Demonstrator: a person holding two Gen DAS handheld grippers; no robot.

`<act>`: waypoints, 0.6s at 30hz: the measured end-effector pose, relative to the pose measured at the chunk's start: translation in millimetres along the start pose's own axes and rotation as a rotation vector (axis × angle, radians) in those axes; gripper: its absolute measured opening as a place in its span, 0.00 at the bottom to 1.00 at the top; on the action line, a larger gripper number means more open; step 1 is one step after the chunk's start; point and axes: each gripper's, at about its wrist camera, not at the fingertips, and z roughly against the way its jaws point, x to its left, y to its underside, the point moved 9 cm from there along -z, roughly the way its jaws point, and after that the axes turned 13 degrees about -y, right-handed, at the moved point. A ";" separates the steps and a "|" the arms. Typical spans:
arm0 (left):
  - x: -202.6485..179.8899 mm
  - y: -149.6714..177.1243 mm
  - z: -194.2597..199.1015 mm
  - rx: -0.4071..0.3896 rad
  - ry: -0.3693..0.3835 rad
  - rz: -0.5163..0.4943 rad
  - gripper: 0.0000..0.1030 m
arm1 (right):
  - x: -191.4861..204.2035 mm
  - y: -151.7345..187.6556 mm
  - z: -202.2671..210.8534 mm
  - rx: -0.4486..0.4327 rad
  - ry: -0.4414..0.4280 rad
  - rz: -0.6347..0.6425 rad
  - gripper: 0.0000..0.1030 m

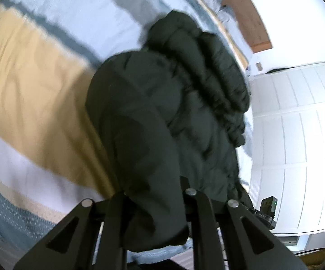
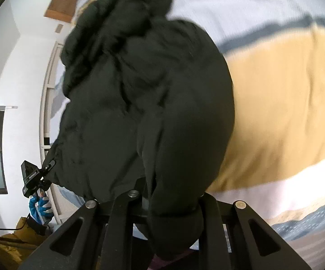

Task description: Fold large clothes

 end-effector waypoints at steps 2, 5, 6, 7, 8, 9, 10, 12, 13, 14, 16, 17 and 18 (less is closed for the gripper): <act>-11.9 -16.0 10.5 -0.025 0.024 0.001 0.11 | 12.5 -14.9 10.8 -0.030 0.001 0.024 0.14; -31.2 -41.1 24.4 -0.065 0.061 0.004 0.11 | 31.9 -44.3 34.9 -0.101 -0.003 0.050 0.14; -38.2 -50.6 28.2 -0.077 0.074 0.004 0.11 | 34.7 -50.4 45.9 -0.119 -0.003 0.057 0.14; -46.6 -60.8 32.0 -0.091 0.087 0.004 0.11 | 37.0 -59.4 58.1 -0.136 -0.004 0.070 0.14; -55.4 -72.4 36.7 -0.105 0.102 0.003 0.11 | 46.4 -73.8 65.1 -0.160 -0.005 0.082 0.14; -62.5 -83.0 39.7 -0.117 0.115 0.002 0.11 | 48.8 -81.0 73.2 -0.174 -0.007 0.091 0.14; -72.1 -97.8 44.8 -0.134 0.133 -0.001 0.11 | 55.2 -92.1 77.8 -0.188 -0.010 0.098 0.14; -89.1 -123.5 51.8 -0.161 0.160 -0.012 0.11 | 69.0 -112.7 91.0 -0.218 -0.014 0.111 0.14; -98.8 -139.5 55.9 -0.175 0.181 -0.019 0.11 | 75.3 -122.6 95.6 -0.231 -0.011 0.113 0.14; -104.4 -153.3 60.7 -0.185 0.199 -0.025 0.11 | 83.1 -135.0 99.7 -0.246 -0.009 0.112 0.14; -119.7 -182.6 64.7 -0.199 0.227 -0.040 0.11 | 95.5 -158.1 110.8 -0.280 -0.001 0.107 0.14; -128.5 -200.8 64.2 -0.201 0.246 -0.045 0.11 | 101.5 -170.8 117.6 -0.304 0.005 0.101 0.14; -134.9 -215.0 62.7 -0.198 0.263 -0.050 0.11 | 105.0 -179.2 124.1 -0.323 0.011 0.093 0.14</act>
